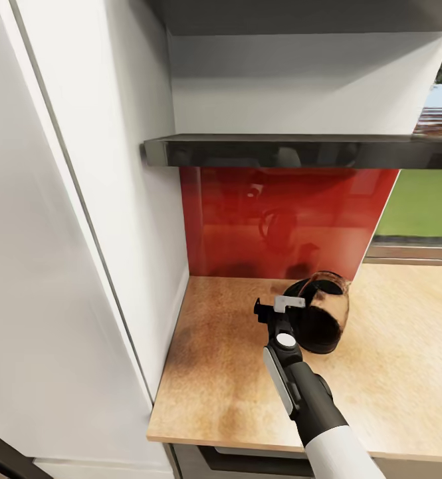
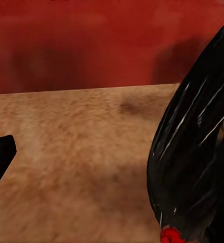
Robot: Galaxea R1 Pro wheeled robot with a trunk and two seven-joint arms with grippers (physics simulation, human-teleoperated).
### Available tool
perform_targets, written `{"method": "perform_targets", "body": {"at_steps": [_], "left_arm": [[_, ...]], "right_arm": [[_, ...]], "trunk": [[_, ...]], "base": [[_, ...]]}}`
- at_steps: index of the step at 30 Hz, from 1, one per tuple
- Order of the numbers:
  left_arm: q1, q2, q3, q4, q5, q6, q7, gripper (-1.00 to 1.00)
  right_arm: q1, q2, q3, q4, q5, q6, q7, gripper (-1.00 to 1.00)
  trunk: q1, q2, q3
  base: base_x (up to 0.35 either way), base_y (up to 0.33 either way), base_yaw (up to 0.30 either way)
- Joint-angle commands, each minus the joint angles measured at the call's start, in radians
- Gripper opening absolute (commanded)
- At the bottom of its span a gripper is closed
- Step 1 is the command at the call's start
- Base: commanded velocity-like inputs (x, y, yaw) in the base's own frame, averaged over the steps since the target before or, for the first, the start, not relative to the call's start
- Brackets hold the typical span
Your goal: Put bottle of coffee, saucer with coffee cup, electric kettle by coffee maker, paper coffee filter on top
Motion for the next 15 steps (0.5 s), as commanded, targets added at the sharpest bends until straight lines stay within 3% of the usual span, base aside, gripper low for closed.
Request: {"method": "perform_targets", "body": {"at_steps": [1, 13, 14, 15], "left_arm": [[-0.001, 0.0, 0.006, 0.002, 0.005, -0.005, 0.0, 1.0], [0.001, 0.0, 0.006, 0.002, 0.005, -0.005, 0.0, 1.0], [0.001, 0.0, 0.006, 0.002, 0.005, -0.005, -0.001, 1.0], [0.001, 0.0, 0.006, 0.002, 0.005, -0.005, -0.001, 1.0]], "right_arm": [[-0.001, 0.0, 0.002, -0.001, -0.002, 0.006, -0.006, 1.0], [-0.001, 0.0, 0.002, -0.002, -0.002, 0.006, -0.006, 1.0], [-0.001, 0.0, 0.002, -0.001, -0.002, 0.006, -0.006, -1.0], [-0.001, 0.0, 0.001, -0.001, -0.002, 0.006, -0.006, -1.0]], "trunk": [[0.001, -0.002, -0.002], [0.001, -0.002, -0.002], [0.001, -0.002, -0.002], [0.001, -0.002, -0.002]], "base": [[0.091, 0.0, 0.0], [0.015, 0.0, 0.0], [0.0, 0.0, 0.0], [0.0, 0.0, 0.0]]}}
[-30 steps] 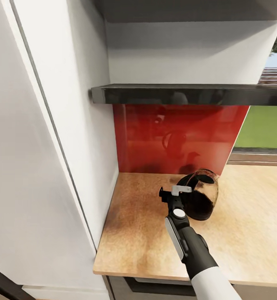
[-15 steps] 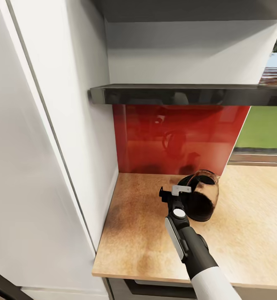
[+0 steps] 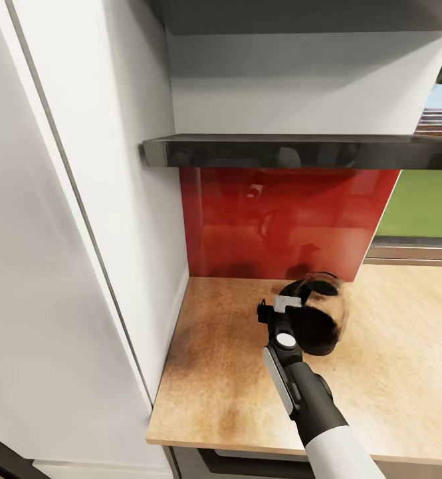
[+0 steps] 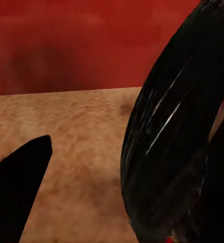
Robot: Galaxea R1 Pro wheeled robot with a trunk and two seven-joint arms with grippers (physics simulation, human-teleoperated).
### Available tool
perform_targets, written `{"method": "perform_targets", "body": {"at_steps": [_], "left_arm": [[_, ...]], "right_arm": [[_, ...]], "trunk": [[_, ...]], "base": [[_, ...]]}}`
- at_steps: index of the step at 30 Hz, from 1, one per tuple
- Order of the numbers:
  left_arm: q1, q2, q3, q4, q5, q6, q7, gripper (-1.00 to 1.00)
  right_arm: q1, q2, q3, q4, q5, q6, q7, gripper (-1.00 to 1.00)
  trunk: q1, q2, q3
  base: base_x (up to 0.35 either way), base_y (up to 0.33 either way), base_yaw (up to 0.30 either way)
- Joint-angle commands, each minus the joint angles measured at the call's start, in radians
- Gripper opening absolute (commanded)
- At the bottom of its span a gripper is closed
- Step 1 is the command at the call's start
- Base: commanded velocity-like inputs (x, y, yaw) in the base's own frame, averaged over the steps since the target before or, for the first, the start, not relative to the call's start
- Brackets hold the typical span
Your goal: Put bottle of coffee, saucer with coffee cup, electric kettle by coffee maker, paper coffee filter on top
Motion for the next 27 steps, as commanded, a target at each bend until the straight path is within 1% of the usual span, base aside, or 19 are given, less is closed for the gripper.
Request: {"method": "perform_targets", "body": {"at_steps": [1, 27], "left_arm": [[-0.001, 0.0, 0.006, 0.002, 0.005, -0.005, 0.0, 1.0], [-0.001, 0.0, 0.006, 0.002, 0.005, -0.007, 0.0, 1.0]], "right_arm": [[-0.001, 0.0, 0.002, -0.001, -0.002, 0.006, -0.006, -1.0], [-0.001, 0.0, 0.002, -0.002, -0.003, 0.006, -0.006, -1.0]], "trunk": [[0.001, -0.002, -0.002], [0.001, -0.002, -0.002]], "base": [[0.0, 0.0, 0.0], [0.0, 0.0, 0.0]]}}
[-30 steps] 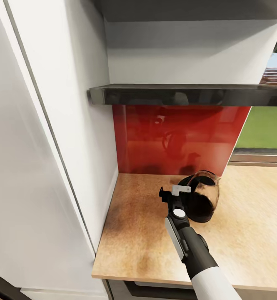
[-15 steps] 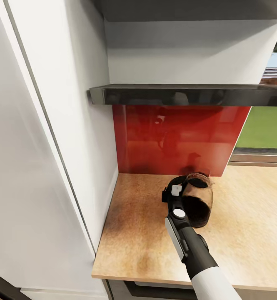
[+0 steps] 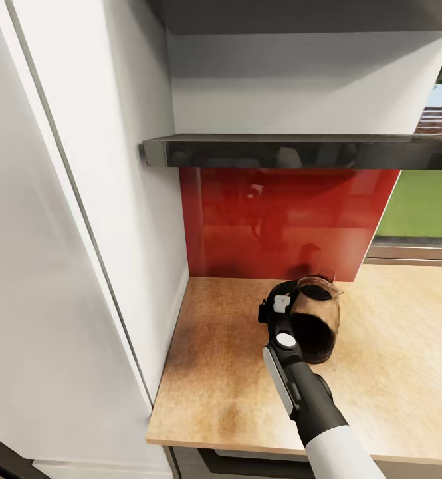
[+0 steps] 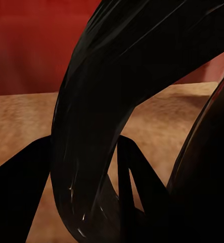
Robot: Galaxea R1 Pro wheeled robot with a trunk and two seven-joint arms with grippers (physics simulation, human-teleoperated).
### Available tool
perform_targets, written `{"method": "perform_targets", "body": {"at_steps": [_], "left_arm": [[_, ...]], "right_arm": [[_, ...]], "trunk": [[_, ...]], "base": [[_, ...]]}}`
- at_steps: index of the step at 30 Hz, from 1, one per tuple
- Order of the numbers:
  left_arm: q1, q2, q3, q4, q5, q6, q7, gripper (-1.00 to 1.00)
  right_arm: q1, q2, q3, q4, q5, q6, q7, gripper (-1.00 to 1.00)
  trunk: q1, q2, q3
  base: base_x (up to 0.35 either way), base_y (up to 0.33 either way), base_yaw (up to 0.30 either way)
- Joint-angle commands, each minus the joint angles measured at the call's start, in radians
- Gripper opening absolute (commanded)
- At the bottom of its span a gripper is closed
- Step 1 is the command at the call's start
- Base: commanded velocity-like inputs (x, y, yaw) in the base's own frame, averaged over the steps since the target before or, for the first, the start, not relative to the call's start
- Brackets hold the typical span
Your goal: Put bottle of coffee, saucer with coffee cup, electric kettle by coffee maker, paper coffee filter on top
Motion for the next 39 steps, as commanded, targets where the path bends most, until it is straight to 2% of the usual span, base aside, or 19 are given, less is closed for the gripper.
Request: {"method": "perform_targets", "body": {"at_steps": [1, 9, 21, 25, 27, 28, 31, 33, 35, 39], "left_arm": [[-0.001, 0.0, 0.006, 0.002, 0.005, -0.006, 0.0, 1.0], [-0.001, 0.0, 0.006, 0.002, 0.005, -0.006, 0.0, 1.0], [-0.001, 0.001, 0.006, 0.002, 0.005, -0.007, 0.0, 1.0], [-0.001, 0.002, 0.006, 0.002, 0.005, -0.007, 0.0, 1.0], [-0.001, 0.003, 0.006, 0.002, 0.005, -0.008, 0.0, 1.0], [-0.001, 0.002, 0.006, 0.002, 0.005, -0.008, 0.0, 1.0], [-0.001, 0.002, 0.006, 0.002, 0.005, -0.01, 0.0, 1.0], [-0.001, 0.002, 0.006, 0.002, 0.004, -0.012, 0.0, 1.0], [-0.001, 0.002, 0.006, 0.001, 0.004, -0.012, 0.0, 1.0], [-0.001, 0.002, 0.006, -0.002, 0.004, -0.013, 0.0, 1.0]], "right_arm": [[-0.001, 0.0, 0.002, -0.002, 0.001, 0.006, -0.007, -1.0], [-0.001, 0.0, 0.006, -0.015, 0.0, 0.01, -0.005, -1.0], [-0.001, 0.0, 0.01, -0.214, 0.002, 0.019, 0.003, -1.0], [-0.001, 0.0, 0.011, -0.234, 0.004, 0.02, 0.04, -1.0], [-0.001, -0.04, 0.011, -0.245, 0.006, 0.02, 0.139, -1.0], [-0.001, -0.054, 0.011, -0.246, 0.006, 0.02, 0.165, -1.0], [-0.001, -0.126, 0.009, -0.253, 0.007, 0.02, 0.332, -1.0], [-0.001, -0.16, 0.007, -0.255, 0.008, 0.02, 0.409, -1.0], [-0.001, -0.181, 0.006, -0.256, 0.008, 0.021, 0.443, -1.0], [-0.001, -0.193, 0.003, -0.257, 0.008, 0.021, 0.464, -1.0]], "trunk": [[0.001, -0.002, -0.002], [0.001, -0.002, -0.002], [0.001, -0.002, -0.002], [0.001, -0.002, -0.002], [0.001, -0.002, -0.002], [0.001, -0.002, -0.002], [0.001, -0.002, -0.002], [0.001, -0.002, -0.002], [0.001, -0.002, -0.002], [0.001, -0.002, -0.002]], "base": [[0.0, 0.0, 0.0], [0.0, 0.0, 0.0], [0.0, 0.0, 0.0], [0.0, 0.0, 0.0], [0.0, 0.0, 0.0], [0.0, 0.0, 0.0], [0.0, 0.0, 0.0], [0.0, 0.0, 0.0], [0.0, 0.0, 0.0], [0.0, 0.0, 0.0]]}}
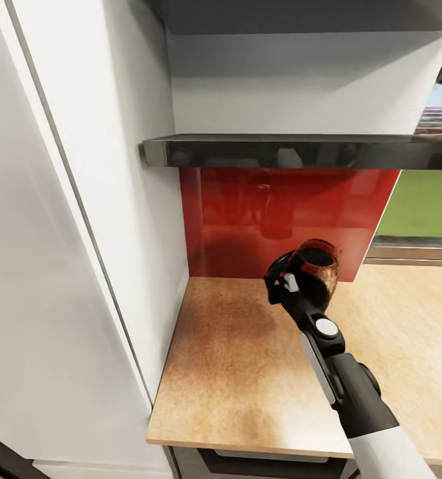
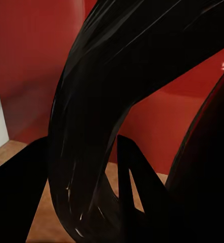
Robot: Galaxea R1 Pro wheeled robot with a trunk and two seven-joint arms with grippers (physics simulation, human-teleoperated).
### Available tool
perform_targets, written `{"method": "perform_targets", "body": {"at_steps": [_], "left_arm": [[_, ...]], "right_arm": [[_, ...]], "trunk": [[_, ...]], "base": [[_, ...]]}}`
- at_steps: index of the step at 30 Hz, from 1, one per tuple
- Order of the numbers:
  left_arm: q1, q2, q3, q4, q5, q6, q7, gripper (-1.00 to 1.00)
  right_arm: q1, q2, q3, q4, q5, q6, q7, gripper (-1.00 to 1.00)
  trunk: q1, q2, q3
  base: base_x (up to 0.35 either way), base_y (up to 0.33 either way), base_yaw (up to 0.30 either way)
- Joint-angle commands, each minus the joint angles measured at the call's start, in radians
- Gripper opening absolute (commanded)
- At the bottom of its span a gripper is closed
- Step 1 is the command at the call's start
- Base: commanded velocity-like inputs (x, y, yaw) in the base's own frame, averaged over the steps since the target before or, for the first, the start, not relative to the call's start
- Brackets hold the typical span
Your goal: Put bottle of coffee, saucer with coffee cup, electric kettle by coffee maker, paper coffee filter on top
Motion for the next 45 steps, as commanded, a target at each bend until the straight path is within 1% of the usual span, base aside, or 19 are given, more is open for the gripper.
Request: {"method": "perform_targets", "body": {"at_steps": [1, 3, 10, 19, 36, 45], "left_arm": [[-0.001, 0.0, 0.006, 0.001, 0.005, -0.006, 0.0, 1.0], [-0.001, 0.0, 0.007, 0.0, 0.005, -0.006, 0.0, 1.0], [-0.001, -0.001, 0.009, -0.001, 0.004, -0.008, 0.0, 1.0], [-0.001, -0.003, 0.009, -0.004, 0.004, -0.01, 0.0, 1.0], [-0.001, -0.003, 0.011, -0.007, 0.006, -0.011, 0.0, 1.0], [-0.001, -0.003, 0.011, -0.007, 0.007, -0.011, 0.0, 1.0]], "right_arm": [[-0.001, -0.002, 0.0, -0.002, -0.001, 0.005, 0.003, -1.0], [-0.001, -0.003, -0.001, -0.005, -0.001, 0.005, 0.005, -1.0], [-0.001, -0.004, 0.0, -0.069, -0.003, 0.009, 0.005, -1.0], [-0.001, -0.013, 0.002, -0.073, -0.006, 0.009, 0.005, -1.0], [-0.001, -0.014, 0.003, -0.073, -0.004, 0.01, 0.006, -1.0], [-0.001, -0.014, 0.003, -0.072, -0.003, 0.01, 0.006, -1.0]], "trunk": [[0.001, -0.002, -0.002], [0.001, -0.002, -0.002], [0.001, -0.002, -0.002], [0.001, -0.002, -0.002], [0.001, -0.002, -0.002], [0.001, -0.002, 0.002]], "base": [[0.0, 0.0, 0.0], [0.0, 0.0, 0.0], [0.0, 0.0, 0.0], [0.0, 0.0, 0.0], [0.0, 0.0, -0.002], [0.0, 0.0, -0.19]]}}
